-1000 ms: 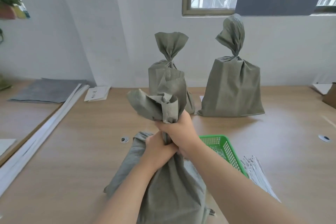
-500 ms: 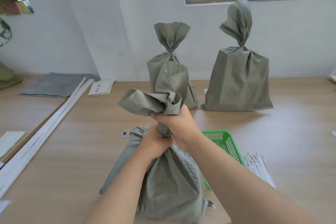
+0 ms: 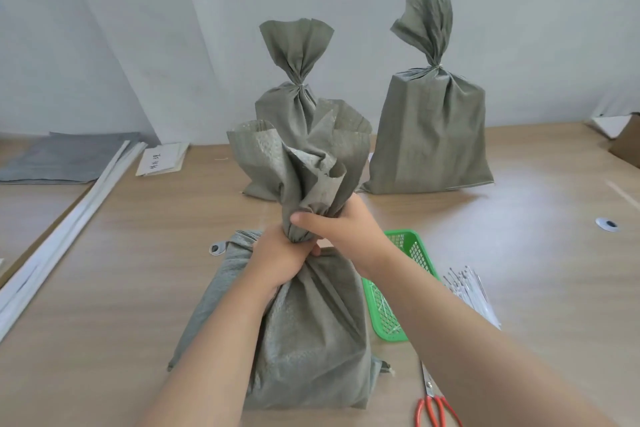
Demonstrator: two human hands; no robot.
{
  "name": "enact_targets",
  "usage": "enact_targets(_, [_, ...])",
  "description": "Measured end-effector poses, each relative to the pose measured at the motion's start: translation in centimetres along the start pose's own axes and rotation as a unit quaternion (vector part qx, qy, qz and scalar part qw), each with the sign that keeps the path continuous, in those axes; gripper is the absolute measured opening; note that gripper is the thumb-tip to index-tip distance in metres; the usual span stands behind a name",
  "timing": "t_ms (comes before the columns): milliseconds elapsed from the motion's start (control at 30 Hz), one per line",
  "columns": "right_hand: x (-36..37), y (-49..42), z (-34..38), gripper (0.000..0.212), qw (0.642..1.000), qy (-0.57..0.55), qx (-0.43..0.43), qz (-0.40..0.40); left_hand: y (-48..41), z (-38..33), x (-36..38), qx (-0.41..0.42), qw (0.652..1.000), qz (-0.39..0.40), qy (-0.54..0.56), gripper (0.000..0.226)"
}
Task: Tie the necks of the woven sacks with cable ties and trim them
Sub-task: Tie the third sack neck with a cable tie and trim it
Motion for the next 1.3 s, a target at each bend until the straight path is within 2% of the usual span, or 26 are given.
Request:
enact_targets(100, [-2.0, 0.9, -0.3, 0.041, 1.000, 0.028, -0.002, -0.012, -0.4, -0.8, 0.4, -0.012, 0.998, -0.030, -0.044, 0.025])
enact_targets(200, [-4.4, 2.3, -1.3, 0.047, 0.997, 0.072, 0.008, -0.039, -0.9, -1.5, 1.0, -0.025, 0.988, -0.057, -0.139, 0.033])
enact_targets(267, [-6.7, 3.4, -2.3, 0.052, 0.992, 0.099, 0.024, -0.078, -1.2, -2.0, 1.4, -0.026, 0.981, -0.065, -0.181, 0.037])
enact_targets(467, [-14.2, 7.8, -5.8, 0.045, 0.975, 0.098, 0.068, -0.189, -1.9, -2.9, 3.2, -0.021, 0.967, -0.060, -0.247, 0.040])
enact_targets(700, [-22.1, 13.3, -10.7, 0.047, 0.940, 0.151, 0.171, -0.254, -2.4, -4.4, 5.3, -0.015, 0.958, -0.062, -0.279, 0.041])
enact_targets(900, [-25.9, 17.7, -15.9, 0.047, 0.884, 0.256, 0.292, -0.260, -2.8, -5.3, 6.7, -0.023, 0.950, -0.062, -0.306, 0.044])
enact_targets(1033, [-26.9, 19.5, -18.7, 0.052, 0.852, 0.301, 0.362, -0.228, -3.1, -5.4, 7.4, -0.026, 0.949, -0.063, -0.307, 0.043])
enact_targets(1300, [-27.6, 19.8, -22.2, 0.053, 0.814, 0.345, 0.430, -0.186, -3.5, -5.7, 8.2, -0.031, 0.948, -0.069, -0.309, 0.038])
Point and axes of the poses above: each hand's wrist, its own y-axis away from the middle knuckle, its own x-axis out of the palm, z = x × y, the point moved 5 cm from there along -y, towards the middle knuckle, and after that the axes turned 8 degrees about z, right-handed, at the moved point
